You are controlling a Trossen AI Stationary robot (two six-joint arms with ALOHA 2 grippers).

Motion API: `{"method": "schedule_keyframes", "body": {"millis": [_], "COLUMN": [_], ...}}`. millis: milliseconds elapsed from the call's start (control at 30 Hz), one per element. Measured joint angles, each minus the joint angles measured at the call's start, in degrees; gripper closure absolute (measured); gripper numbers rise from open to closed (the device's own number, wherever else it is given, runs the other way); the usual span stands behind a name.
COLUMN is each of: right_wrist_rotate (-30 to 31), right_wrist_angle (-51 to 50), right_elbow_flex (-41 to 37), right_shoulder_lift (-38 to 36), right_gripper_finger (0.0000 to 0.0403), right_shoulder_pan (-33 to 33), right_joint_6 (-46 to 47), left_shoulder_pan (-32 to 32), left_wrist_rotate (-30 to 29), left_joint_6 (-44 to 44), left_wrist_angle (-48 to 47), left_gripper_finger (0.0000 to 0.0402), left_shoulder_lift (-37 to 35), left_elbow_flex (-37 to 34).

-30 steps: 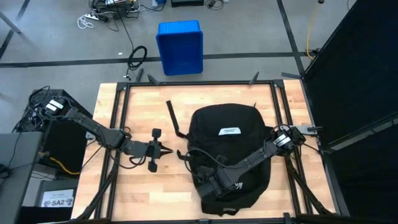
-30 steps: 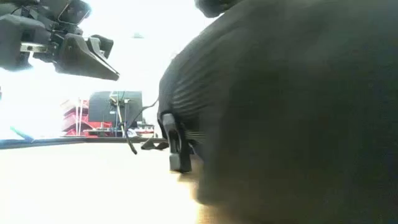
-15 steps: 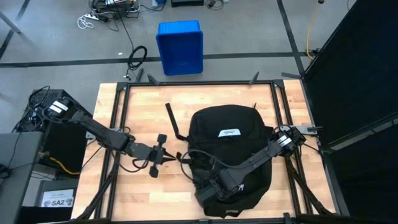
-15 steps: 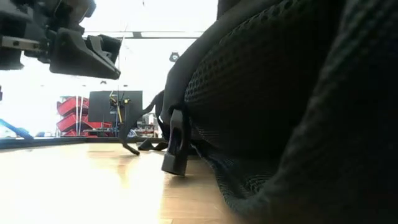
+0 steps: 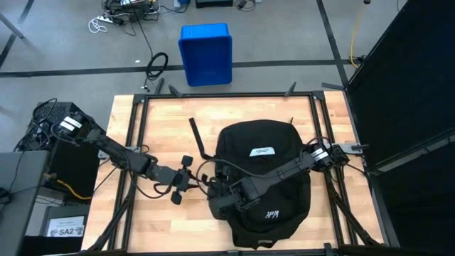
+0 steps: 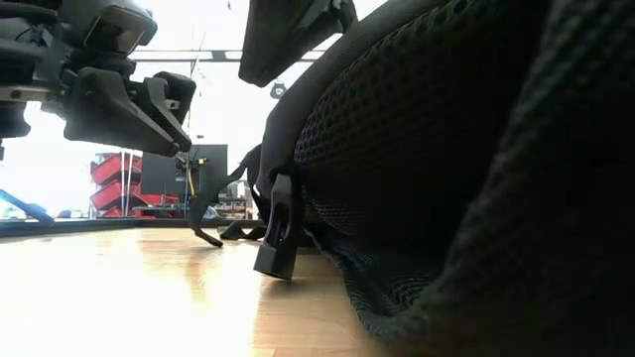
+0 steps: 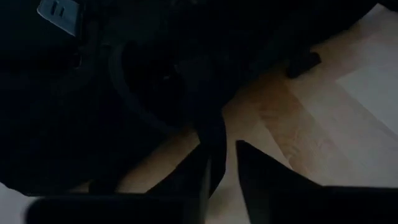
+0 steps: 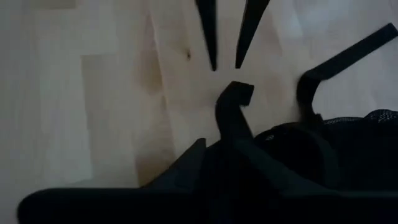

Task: Unpack backpack
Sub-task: Open the black backpack

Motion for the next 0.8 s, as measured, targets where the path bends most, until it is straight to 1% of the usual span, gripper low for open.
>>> {"method": "schedule_keyframes", "body": {"millis": [133,233,333,433,500,567,633,733,800], "right_wrist_rotate": [0.00,0.02,0.00,0.00,0.02,0.02,0.00,0.02,0.02], "right_wrist_angle": [0.13,0.22,0.19,0.19,0.15,0.15,0.01,-0.02,-0.05], "right_elbow_flex": [0.00,0.00,0.00,0.00,0.00,0.00,0.00,0.00,0.00], "right_shoulder_lift": [0.00,0.00,0.00,0.00,0.00,0.00,0.00,0.00,0.00], "right_gripper_finger": [0.0304,0.0291,0.0285,0.0285,0.0290,0.0296,0.0303,0.0312,0.0317], "right_shoulder_pan": [-0.19,-0.17,-0.01,0.26,0.34,0.34,0.34,0.34,0.34], "right_joint_6": [-0.02,-0.02,-0.03,-0.04,-0.07,-0.21,-0.67,-1.51,-1.60], "left_shoulder_pan": [1.27,2.85,4.60,6.39,7.39,7.78,7.86,7.86,7.86], "left_wrist_rotate": [-0.02,0.25,0.62,1.32,2.39,3.18,4.07,6.50,7.83], "left_joint_6": [-2.51,-3.39,-4.37,-4.61,-4.71,-4.68,-4.43,-3.15,-2.98], "left_wrist_angle": [0.68,1.71,4.01,7.07,7.54,7.47,7.16,6.59,5.99], "left_gripper_finger": [0.0259,0.0227,0.0210,0.0208,0.0221,0.0250,0.0294,0.0376,0.0392], "left_shoulder_lift": [2.82,6.35,9.78,12.61,13.67,13.84,13.82,13.84,13.84], "left_elbow_flex": [0.00,0.02,0.00,0.02,0.38,1.44,2.52,4.00,5.17]}}
